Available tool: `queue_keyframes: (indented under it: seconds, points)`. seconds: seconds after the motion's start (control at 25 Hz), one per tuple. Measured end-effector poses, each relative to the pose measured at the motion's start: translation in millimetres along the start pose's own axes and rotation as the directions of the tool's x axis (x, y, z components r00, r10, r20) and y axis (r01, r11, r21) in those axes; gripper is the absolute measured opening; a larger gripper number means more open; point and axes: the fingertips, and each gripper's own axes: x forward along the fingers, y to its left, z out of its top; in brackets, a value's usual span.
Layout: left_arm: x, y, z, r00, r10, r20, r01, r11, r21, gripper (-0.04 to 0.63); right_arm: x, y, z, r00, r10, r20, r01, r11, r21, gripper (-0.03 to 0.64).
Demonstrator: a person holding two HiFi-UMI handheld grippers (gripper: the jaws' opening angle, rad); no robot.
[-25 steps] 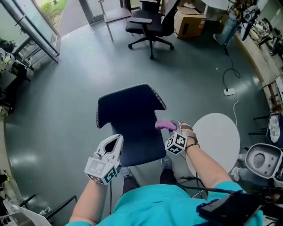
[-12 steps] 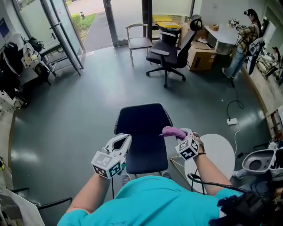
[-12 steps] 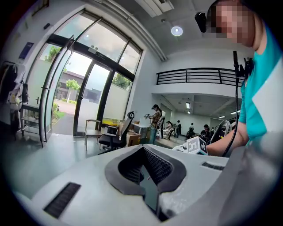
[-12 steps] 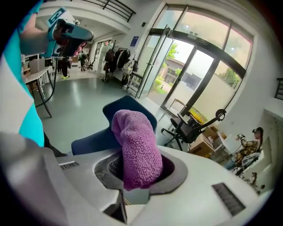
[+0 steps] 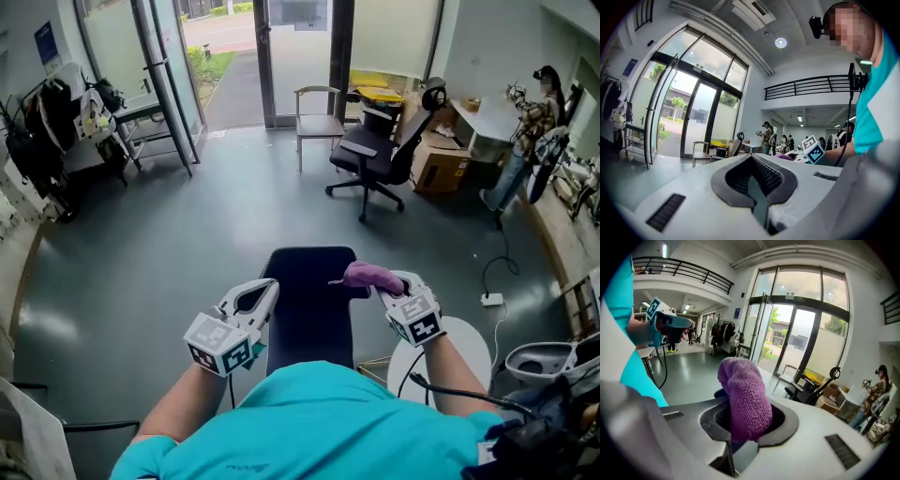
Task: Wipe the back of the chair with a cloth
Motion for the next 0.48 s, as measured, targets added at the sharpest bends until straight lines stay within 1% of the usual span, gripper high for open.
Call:
queue_keyframes:
  seconds: [0.12, 0.2, 0.36, 0.48]
  points:
    - [-2, -3, 19, 1.000, 0.003, 0.025, -0.003, 1.000, 0.011, -0.009, -13, -4, 32, 0.998, 0.017, 0.058, -0.016, 1.000, -0.012, 0.089]
    - [-4, -4, 31, 0.999, 0.003, 0.039, -0.003, 1.000, 0.021, -0.009, -21, -5, 51, 0.995, 0.032, 0.097, -0.032, 0.999, -0.004, 0.090]
    - [-5, -8, 53, 0.998, -0.001, 0.060, -0.001, 1.000, 0.027, -0.009, -37, -10, 81, 0.984, 0.062, 0.168, -0.071, 0.996, 0.049, 0.091]
    - [-6, -9, 67, 0.997, -0.003, 0.072, 0.000, 0.999, 0.032, -0.009, -49, -9, 102, 0.968, 0.090, 0.234, -0.114, 0.989, 0.092, 0.091]
